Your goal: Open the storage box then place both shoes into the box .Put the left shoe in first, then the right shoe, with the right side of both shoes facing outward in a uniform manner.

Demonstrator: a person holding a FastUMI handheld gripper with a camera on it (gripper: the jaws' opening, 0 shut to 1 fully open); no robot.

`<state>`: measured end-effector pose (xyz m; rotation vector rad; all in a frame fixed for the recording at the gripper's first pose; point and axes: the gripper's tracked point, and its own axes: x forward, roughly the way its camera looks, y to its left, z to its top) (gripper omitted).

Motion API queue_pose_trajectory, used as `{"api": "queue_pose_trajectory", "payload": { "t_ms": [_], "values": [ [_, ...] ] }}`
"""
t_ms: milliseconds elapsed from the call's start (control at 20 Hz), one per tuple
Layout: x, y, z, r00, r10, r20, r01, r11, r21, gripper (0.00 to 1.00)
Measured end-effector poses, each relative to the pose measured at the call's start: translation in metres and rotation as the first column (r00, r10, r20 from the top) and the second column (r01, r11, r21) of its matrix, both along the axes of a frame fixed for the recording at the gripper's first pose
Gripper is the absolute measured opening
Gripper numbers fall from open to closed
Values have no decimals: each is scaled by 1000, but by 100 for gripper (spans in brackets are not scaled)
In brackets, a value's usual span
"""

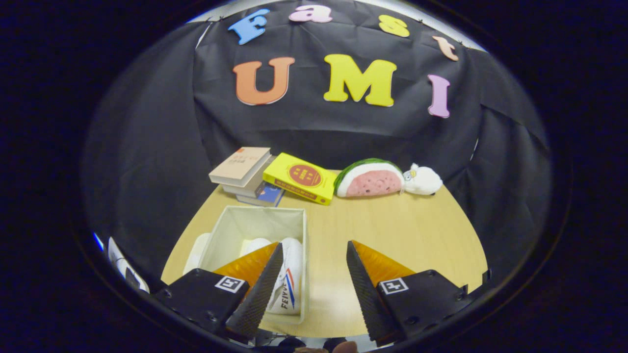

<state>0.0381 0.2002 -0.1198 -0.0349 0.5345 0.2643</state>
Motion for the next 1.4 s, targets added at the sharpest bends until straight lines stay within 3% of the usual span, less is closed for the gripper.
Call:
{"api": "queue_pose_trajectory", "payload": {
  "t_ms": [100, 250, 600, 1100, 1400],
  "values": [
    [-2, -26, 22, 995, -57, 76, 54, 998, 32, 85],
    [-5, -57, 41, 982, -110, 154, 103, 993, 54, 94],
    [-15, -112, 57, 943, -204, 262, 187, 978, 88, 98],
    [-32, -140, 71, 913, -269, 306, 246, 963, 114, 99],
    [-40, -135, 71, 911, -270, 313, 249, 963, 104, 99]
  ]
}}
